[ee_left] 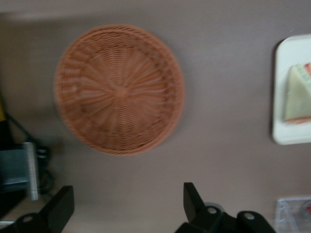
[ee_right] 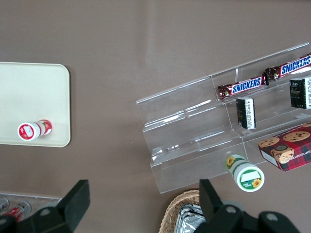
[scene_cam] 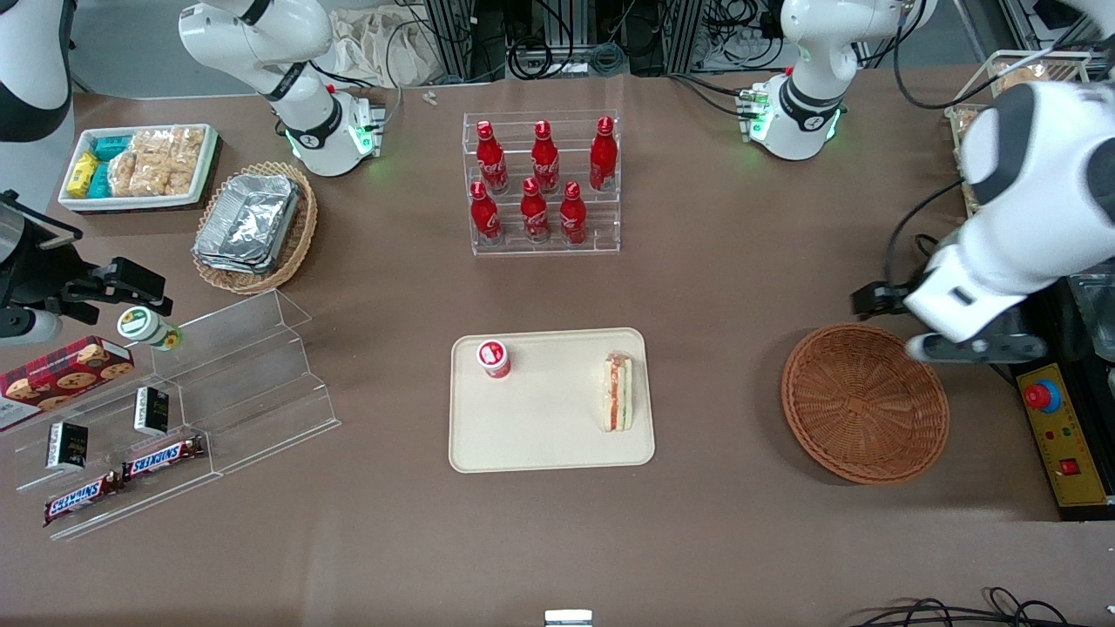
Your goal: Place sandwich from basket to tray
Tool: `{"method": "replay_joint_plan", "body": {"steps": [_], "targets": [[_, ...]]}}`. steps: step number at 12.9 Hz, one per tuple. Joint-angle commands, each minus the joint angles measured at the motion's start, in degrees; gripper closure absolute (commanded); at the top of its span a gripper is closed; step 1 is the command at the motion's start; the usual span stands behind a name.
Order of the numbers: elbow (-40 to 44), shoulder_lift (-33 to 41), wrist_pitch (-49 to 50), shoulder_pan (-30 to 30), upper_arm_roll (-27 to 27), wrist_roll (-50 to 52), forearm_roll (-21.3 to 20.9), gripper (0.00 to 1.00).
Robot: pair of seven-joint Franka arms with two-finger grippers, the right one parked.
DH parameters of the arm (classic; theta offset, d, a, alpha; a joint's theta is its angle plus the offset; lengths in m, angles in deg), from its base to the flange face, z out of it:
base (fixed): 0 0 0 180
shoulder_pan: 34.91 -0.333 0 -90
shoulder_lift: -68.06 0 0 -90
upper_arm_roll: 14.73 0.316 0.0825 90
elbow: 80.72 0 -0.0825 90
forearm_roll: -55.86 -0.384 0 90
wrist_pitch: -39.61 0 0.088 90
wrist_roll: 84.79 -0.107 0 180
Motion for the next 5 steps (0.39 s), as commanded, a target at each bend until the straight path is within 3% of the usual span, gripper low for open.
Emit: {"method": "replay_joint_plan", "body": {"steps": [1,5], "targets": [[-3.8,4.3,0.1,2.7,6.8,-13.2,1.6,0.00],[0.5,1.8,2.2,2.2,7.7,-18.0,1.4,0.00]]}}
